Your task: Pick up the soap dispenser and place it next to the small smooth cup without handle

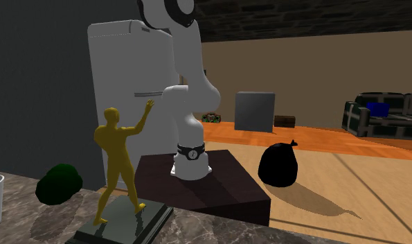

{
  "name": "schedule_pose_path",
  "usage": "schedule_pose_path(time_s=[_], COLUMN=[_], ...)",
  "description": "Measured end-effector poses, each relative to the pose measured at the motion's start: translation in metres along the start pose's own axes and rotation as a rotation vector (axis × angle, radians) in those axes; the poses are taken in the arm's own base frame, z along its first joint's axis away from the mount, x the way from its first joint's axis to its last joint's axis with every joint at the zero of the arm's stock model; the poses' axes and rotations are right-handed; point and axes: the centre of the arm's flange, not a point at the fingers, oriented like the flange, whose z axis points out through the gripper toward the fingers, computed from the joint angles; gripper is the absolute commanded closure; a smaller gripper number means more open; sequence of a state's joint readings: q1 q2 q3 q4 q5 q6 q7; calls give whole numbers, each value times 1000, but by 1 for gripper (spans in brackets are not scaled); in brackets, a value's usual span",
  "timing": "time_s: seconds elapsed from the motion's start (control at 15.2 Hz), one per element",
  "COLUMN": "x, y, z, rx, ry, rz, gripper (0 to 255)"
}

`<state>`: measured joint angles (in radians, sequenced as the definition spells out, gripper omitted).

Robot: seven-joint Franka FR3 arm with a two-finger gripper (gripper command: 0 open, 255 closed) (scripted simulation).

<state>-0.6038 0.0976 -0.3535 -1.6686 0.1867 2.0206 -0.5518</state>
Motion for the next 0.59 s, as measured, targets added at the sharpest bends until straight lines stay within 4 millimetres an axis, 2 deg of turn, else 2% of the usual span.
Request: schedule_pose_path(time_s=[0.59], x=[-14], y=[1], z=[45], rx=[0], ry=[0], rz=[-1], gripper=[255])
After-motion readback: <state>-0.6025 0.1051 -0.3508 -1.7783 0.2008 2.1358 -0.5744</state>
